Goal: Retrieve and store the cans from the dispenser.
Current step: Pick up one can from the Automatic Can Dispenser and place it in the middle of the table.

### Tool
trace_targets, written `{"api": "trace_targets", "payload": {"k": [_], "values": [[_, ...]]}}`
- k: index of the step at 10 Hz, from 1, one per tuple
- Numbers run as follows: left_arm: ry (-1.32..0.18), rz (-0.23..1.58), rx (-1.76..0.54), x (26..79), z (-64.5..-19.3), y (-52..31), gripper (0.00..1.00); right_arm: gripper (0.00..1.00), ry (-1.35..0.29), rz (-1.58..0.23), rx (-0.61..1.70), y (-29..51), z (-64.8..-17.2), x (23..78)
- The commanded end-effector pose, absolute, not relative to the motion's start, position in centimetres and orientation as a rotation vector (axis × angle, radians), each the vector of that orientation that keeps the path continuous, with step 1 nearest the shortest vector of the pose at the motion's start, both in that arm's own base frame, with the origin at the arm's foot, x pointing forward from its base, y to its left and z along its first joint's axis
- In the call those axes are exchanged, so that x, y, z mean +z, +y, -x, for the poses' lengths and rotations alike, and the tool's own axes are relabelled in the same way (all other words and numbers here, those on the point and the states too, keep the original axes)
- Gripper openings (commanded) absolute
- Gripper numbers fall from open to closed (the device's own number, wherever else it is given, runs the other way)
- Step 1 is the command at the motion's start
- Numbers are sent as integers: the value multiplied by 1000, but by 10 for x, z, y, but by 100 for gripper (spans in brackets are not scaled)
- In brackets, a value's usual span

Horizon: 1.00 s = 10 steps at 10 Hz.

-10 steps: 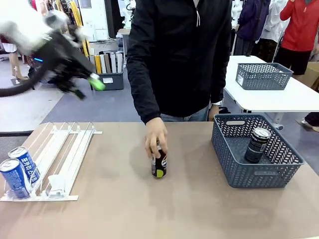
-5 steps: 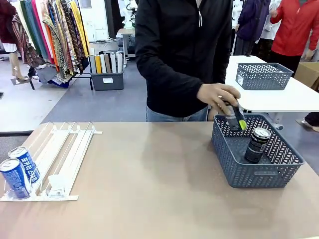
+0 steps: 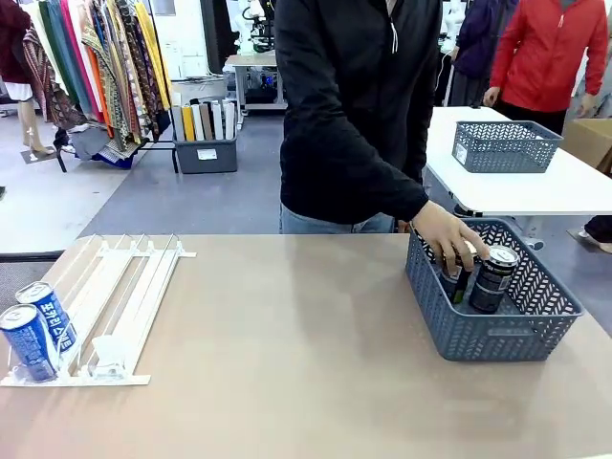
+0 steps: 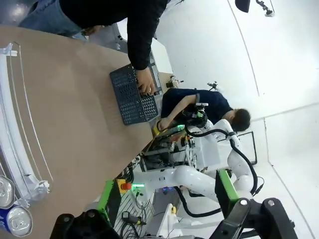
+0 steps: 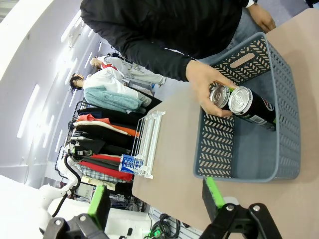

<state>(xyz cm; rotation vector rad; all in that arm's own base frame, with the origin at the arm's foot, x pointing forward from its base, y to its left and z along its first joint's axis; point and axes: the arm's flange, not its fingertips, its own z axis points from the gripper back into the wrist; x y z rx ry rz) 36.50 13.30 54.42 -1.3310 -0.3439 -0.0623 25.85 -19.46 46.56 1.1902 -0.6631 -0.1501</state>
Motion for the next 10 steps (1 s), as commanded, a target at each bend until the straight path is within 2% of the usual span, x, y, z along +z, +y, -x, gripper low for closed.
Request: {"api": "trace_targets", "payload": {"k": [1,9,10], "values": [[-329,1333,-55,546,-365,137,100,100,-668,-1200,-142,-195,-258,467],[-341,1327,-54,543,-367,136,100,100,-668,-1200,-142,-195,-258,467],[-303,1149,-171,532,-354,121,100,100,-668,-1200,-142,-195,-258,467]]}}
